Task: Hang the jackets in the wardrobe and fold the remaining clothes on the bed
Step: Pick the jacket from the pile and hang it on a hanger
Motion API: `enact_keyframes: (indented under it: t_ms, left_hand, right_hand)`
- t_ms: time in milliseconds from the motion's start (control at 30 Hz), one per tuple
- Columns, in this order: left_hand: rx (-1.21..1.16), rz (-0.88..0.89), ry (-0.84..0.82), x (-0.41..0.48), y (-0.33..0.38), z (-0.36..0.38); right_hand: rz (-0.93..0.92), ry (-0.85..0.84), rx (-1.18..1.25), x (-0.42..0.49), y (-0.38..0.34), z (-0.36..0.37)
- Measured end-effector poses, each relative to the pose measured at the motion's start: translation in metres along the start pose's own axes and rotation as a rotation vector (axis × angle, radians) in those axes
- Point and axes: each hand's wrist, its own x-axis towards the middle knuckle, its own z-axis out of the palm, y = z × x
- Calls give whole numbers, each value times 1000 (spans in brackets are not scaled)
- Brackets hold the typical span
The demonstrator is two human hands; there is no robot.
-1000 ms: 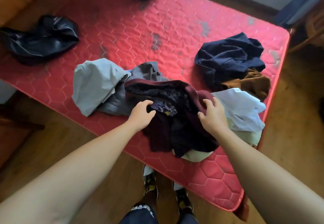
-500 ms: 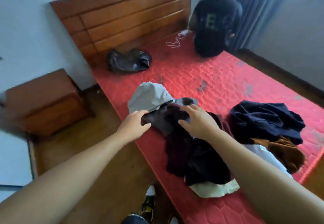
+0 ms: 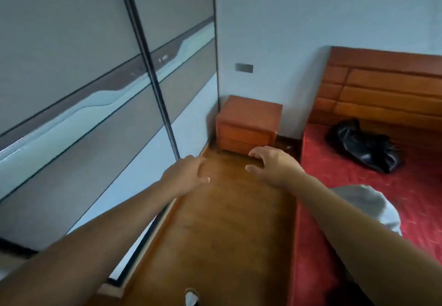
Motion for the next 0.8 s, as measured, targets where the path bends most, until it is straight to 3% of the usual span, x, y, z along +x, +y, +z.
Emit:
enact_keyframes:
  t_ms: [167,500,700,800]
  left_hand:
    - [3,-212,79,-26,-104,-32]
    - [-11,-546,307,-82,-248,-99]
    - [-51,-781,537,-130,-289,-139]
    - [-80,-912,763,-152,-295,-158]
  right_hand:
    - [-240,-89,-68,93,-112,11]
    - [-755,-38,-189,203,-326,33]
    - [-1095,157,-169,236,-442,28]
    - [-1215,301,-192,258,-489,23]
